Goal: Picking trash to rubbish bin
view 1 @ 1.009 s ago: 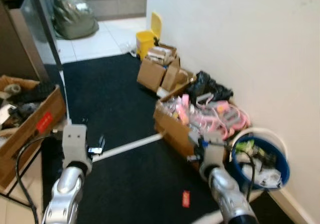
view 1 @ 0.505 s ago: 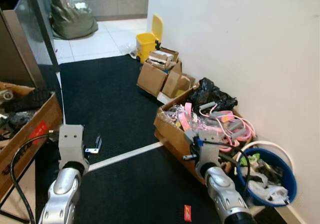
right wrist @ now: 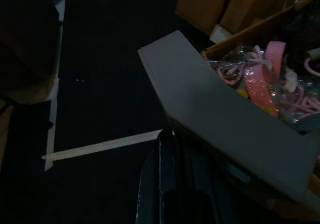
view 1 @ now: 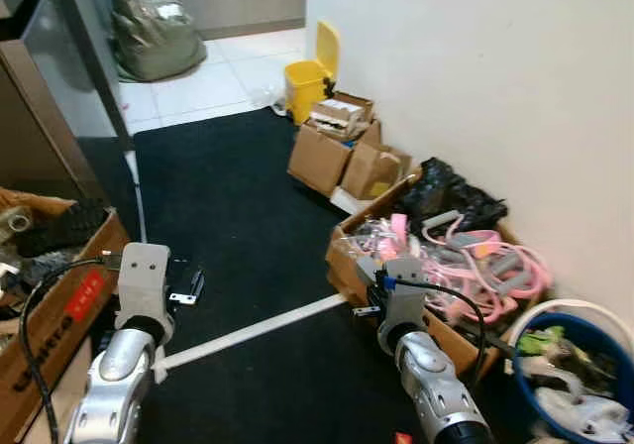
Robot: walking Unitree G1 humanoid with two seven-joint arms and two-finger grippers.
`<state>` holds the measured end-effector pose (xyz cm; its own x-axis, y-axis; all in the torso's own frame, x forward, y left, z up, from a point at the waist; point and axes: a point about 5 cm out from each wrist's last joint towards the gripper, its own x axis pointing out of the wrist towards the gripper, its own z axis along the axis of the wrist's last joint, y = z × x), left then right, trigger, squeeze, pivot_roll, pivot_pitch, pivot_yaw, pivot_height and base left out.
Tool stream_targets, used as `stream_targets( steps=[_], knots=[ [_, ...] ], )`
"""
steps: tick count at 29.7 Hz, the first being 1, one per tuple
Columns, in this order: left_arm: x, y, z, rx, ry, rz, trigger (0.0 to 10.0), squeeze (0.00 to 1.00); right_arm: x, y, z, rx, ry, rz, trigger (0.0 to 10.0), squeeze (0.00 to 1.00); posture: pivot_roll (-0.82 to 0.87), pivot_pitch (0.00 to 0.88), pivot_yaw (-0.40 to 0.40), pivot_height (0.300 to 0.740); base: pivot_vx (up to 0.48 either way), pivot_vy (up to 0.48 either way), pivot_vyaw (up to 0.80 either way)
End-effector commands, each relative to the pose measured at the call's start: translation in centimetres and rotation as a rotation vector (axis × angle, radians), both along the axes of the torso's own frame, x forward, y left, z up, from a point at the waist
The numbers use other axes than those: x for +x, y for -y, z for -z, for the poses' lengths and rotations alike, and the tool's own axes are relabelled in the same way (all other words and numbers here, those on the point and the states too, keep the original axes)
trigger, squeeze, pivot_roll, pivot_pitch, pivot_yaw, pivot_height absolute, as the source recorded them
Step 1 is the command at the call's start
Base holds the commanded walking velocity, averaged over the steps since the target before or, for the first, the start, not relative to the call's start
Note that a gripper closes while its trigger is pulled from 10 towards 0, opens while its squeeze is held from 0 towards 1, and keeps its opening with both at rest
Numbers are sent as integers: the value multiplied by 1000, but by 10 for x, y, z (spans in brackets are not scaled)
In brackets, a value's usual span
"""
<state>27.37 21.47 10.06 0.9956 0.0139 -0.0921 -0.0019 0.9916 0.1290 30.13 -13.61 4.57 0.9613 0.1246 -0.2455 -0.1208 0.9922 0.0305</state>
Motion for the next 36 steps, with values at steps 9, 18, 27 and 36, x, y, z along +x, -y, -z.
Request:
stream_targets(
  steps=[9,18,27,36],
  knots=[
    [-2,-4,-3,21,-20,21,10000,0,-4,-3,4,15,-4,-11,10000,0,72,165,50,740,350,0,124],
    [-6,-4,-4,6,-13,-5,10000,0,4,-4,-5,3,23,-54,10000,0,78,174,12,740,347,0,793],
    [-10,-6,-5,2,-11,-25,10000,0,10,-7,-11,-3,40,-84,10000,0,83,174,-1,740,348,0,800],
    [-11,-5,-6,0,-9,-29,10000,0,12,-18,-19,63,69,-127,10000,0,81,172,-3,740,346,0,800]
  ],
)
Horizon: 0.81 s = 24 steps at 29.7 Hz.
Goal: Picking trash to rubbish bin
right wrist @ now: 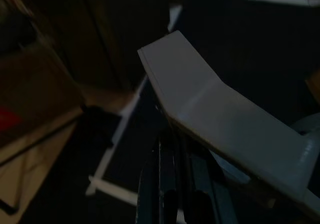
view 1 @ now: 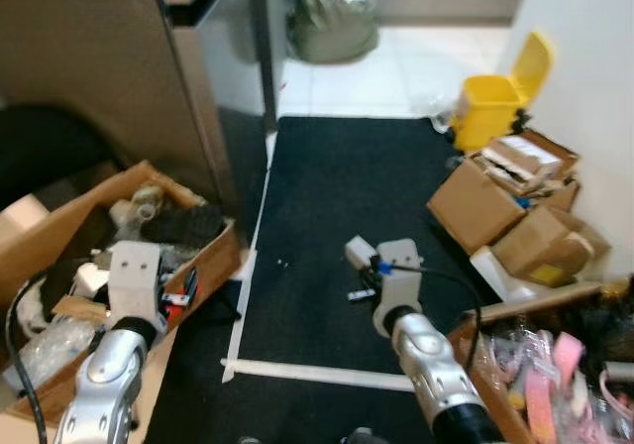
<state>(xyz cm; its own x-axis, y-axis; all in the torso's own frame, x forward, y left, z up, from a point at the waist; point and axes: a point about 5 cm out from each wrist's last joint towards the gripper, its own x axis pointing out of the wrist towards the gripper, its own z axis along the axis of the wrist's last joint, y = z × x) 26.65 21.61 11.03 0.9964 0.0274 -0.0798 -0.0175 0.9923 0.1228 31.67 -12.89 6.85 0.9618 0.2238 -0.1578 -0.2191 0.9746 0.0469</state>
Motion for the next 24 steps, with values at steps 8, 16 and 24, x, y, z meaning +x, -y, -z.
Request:
stream_targets(
  steps=[8,16,24],
  knots=[
    [-5,-3,3,6,-22,-14,10000,0,-4,-13,2,54,-6,-61,10000,0,80,174,-3,740,349,0,800],
    [-7,-2,5,5,-27,-16,10000,0,-3,-19,0,68,0,-101,10000,0,84,159,-13,740,347,0,800],
    [-6,-2,4,7,-23,-16,10000,0,-2,-21,-2,78,7,-112,10000,0,85,149,-13,740,348,0,800]
  ],
)
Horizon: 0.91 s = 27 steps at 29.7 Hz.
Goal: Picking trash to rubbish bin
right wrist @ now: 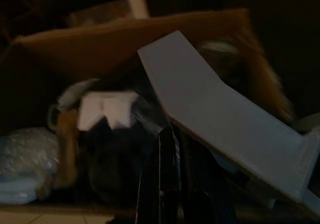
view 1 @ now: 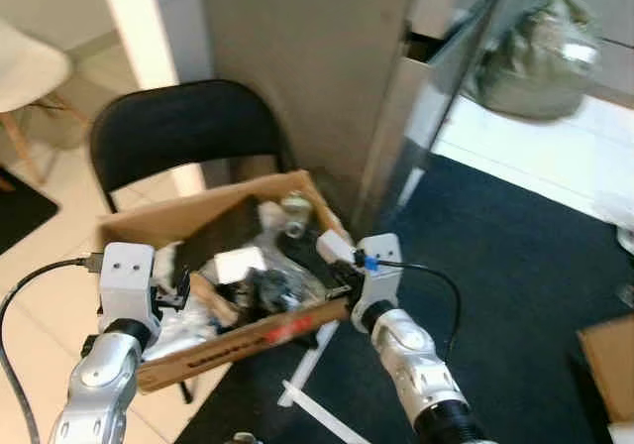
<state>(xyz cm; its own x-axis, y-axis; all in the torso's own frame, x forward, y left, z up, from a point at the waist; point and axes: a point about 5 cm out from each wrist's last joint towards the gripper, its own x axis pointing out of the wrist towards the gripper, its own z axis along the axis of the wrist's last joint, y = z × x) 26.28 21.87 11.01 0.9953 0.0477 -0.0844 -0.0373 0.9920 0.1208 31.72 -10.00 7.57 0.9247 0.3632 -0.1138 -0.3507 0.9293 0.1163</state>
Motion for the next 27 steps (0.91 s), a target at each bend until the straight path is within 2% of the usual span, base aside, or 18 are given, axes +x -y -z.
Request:
stream_targets(
  steps=[1,5,13,16,19,21,27],
  knots=[
    [-2,0,4,9,-19,5,10000,0,-3,8,5,-3,-16,23,10000,0,85,149,-13,740,349,0,800],
    [-1,1,3,8,-17,6,10000,0,-3,7,5,3,-14,19,10000,0,84,144,-13,740,349,0,800],
    [0,2,3,6,-16,6,10000,0,-2,11,5,35,-14,44,10000,0,81,147,-14,740,345,0,0],
    [0,2,2,-14,-2,6,10000,0,-3,10,4,20,-3,16,10000,0,79,151,-15,740,0,0,0],
    [0,5,0,-10,8,24,10000,0,-6,5,2,-12,22,-80,10000,0,75,154,-15,740,0,0,0],
    [0,5,0,-10,8,24,10000,0,-6,5,2,-12,22,-80,10000,0,75,154,-15,740,0,0,0],
    [-4,15,5,-1,-24,103,10000,0,-15,-9,6,-45,5,-297,10000,0,71,156,-18,740,0,0,0]
  ],
)
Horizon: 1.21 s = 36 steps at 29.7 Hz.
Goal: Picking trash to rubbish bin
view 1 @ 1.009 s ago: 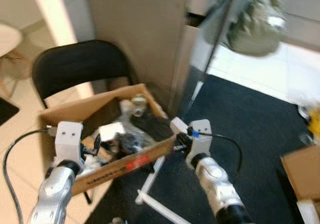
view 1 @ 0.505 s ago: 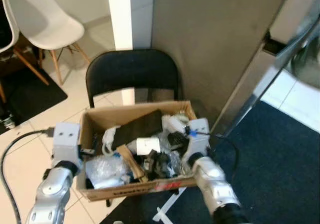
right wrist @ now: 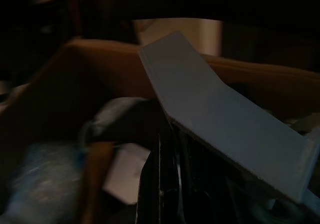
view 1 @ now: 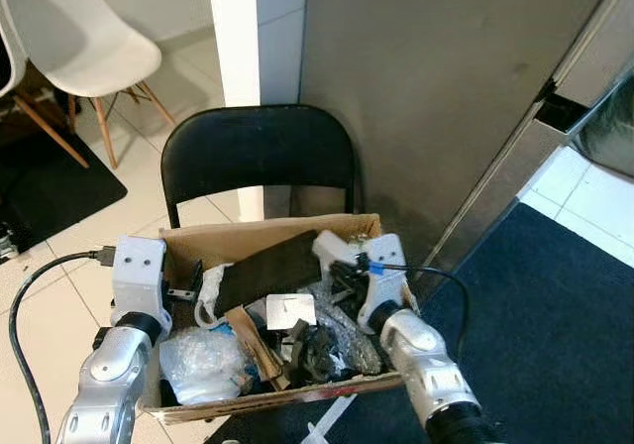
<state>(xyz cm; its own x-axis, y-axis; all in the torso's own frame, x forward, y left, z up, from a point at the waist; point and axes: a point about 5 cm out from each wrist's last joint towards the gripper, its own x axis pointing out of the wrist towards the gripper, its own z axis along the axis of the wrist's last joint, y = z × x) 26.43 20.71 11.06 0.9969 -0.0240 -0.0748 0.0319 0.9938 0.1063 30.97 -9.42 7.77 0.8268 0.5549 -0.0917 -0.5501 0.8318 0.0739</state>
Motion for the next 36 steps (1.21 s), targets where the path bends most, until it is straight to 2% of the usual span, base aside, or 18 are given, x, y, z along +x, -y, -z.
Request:
stream_targets(
  steps=[1,4,6,7,8,11,16,19,23,27,31,36],
  knots=[
    [-5,3,6,15,-33,33,10000,0,-8,-3,8,-22,-33,-75,10000,0,71,156,-18,740,0,0,0],
    [-6,5,7,11,-38,38,10000,0,-15,-10,14,-53,-48,-178,10000,0,74,158,-22,740,0,0,0],
    [-6,5,7,11,-37,37,10000,0,-16,-12,16,-60,-51,-201,10000,0,74,158,-22,740,0,0,0],
    [-7,4,9,14,-41,35,10000,0,-22,-18,20,-90,-65,-286,10000,0,70,160,-22,740,0,0,0],
    [-8,4,9,15,-44,34,10000,0,-24,-20,22,-107,-67,-315,10000,0,70,160,-22,740,0,0,0],
    [-9,2,11,17,-52,32,10000,0,-26,-24,25,-135,-70,-356,10000,0,70,161,-25,740,0,0,0],
    [-11,3,13,43,-65,60,10000,0,-22,-32,27,-147,-70,-343,10000,0,71,161,-28,740,0,0,0],
    [-12,6,14,29,-75,79,10000,0,-21,-37,26,-141,-71,-343,10000,0,72,162,-29,740,0,0,0],
    [-21,16,18,-13,-118,212,10000,0,-22,-44,25,-133,-67,-352,10000,0,70,163,-33,740,0,0,0],
    [-25,19,19,-35,-130,263,10000,0,-23,-45,26,-135,-67,-355,10000,0,70,163,-34,740,0,0,0],
    [-33,27,20,-50,-162,363,10000,0,-23,-45,29,-142,-72,-354,10000,0,70,165,-35,740,0,0,0],
    [-35,28,21,-46,-174,388,10000,0,-23,-45,29,-142,-73,-354,10000,0,69,164,-35,740,0,0,0]
  ],
)
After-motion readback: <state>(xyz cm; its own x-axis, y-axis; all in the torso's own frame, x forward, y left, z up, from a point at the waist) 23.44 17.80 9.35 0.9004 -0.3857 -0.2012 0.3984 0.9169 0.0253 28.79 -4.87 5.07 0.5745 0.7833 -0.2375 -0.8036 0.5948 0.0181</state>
